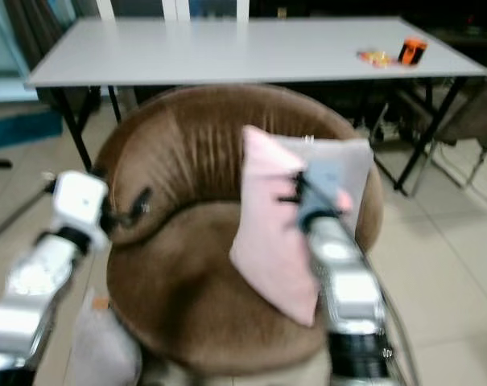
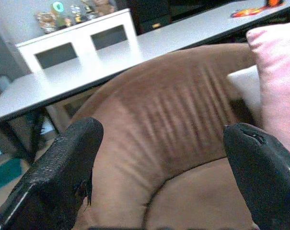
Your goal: Move the pillow to the sofa from floor
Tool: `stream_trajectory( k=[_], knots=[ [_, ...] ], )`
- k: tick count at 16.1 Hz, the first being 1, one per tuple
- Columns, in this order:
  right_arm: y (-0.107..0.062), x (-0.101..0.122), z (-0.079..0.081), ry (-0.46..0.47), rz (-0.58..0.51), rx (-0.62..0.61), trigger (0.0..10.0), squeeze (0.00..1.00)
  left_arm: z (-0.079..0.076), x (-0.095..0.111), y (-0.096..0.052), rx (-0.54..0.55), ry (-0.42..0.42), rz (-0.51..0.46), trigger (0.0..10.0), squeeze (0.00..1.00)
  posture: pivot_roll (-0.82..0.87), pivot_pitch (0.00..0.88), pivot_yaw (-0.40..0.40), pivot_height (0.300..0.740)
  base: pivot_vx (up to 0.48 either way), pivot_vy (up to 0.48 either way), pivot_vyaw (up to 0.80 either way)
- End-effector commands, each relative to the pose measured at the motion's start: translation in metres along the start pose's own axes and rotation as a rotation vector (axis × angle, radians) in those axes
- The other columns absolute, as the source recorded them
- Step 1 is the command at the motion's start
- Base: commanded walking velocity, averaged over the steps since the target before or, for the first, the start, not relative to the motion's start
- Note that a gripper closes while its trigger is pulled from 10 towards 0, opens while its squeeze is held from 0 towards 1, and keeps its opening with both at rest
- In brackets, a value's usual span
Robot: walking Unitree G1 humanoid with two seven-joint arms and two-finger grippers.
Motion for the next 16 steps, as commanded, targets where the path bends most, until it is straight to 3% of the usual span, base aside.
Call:
stream_trajectory(
  k=[1,4,7,8,11,15,16],
  knots=[
    [0.001,0.016,0.020,0.007,-0.054,0.072,10.0,0.00,0.008,0.001,-0.003,0.019,0.016,-0.001,10.0,0.00,-0.01,0.000,-0.021,0.740,0.270,0.000,0.00],
    [0.004,0.013,0.026,0.000,-0.016,0.116,10.0,0.00,-0.005,-0.003,-0.009,-0.093,0.042,0.005,10.0,0.00,-0.01,0.000,-0.027,0.740,0.000,0.000,0.00],
    [0.010,0.002,0.035,0.097,0.076,0.149,10.0,0.00,-0.035,-0.011,-0.031,-0.394,0.043,0.029,10.0,0.00,0.02,0.000,-0.054,0.740,0.000,0.000,0.00],
    [0.012,-0.004,0.036,0.115,0.116,0.143,10.0,0.00,-0.038,-0.013,-0.035,-0.441,0.042,0.043,10.0,0.00,0.04,0.000,-0.062,0.740,0.000,0.000,0.00],
    [0.029,-0.039,0.023,0.104,0.266,0.019,10.0,0.00,-0.051,-0.016,-0.044,-0.603,0.029,0.065,10.0,0.00,0.04,0.000,-0.057,0.740,0.000,0.000,0.00],
    [0.048,-0.050,0.007,0.125,0.274,-0.098,10.0,0.00,-0.058,-0.016,-0.049,-0.706,0.025,0.074,10.0,0.00,0.04,0.000,-0.047,0.740,0.000,0.000,0.00],
    [0.055,-0.063,0.003,0.131,0.284,-0.096,10.0,0.00,-0.059,-0.016,-0.049,-0.714,0.021,0.078,10.0,0.00,0.04,0.000,-0.043,0.740,0.000,0.000,0.00]
  ],
)
Point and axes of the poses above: a point about 5 cm out from each wrist's last joint towards the gripper, its own y axis pointing out of the wrist towards the gripper, its own x axis along the axis of the wrist's last joint, z = x × y, the point moved 6 cm from there along y, pointing out of the wrist towards the gripper, and after that the axes turned 11 degrees about y, right-handed, at the moved point
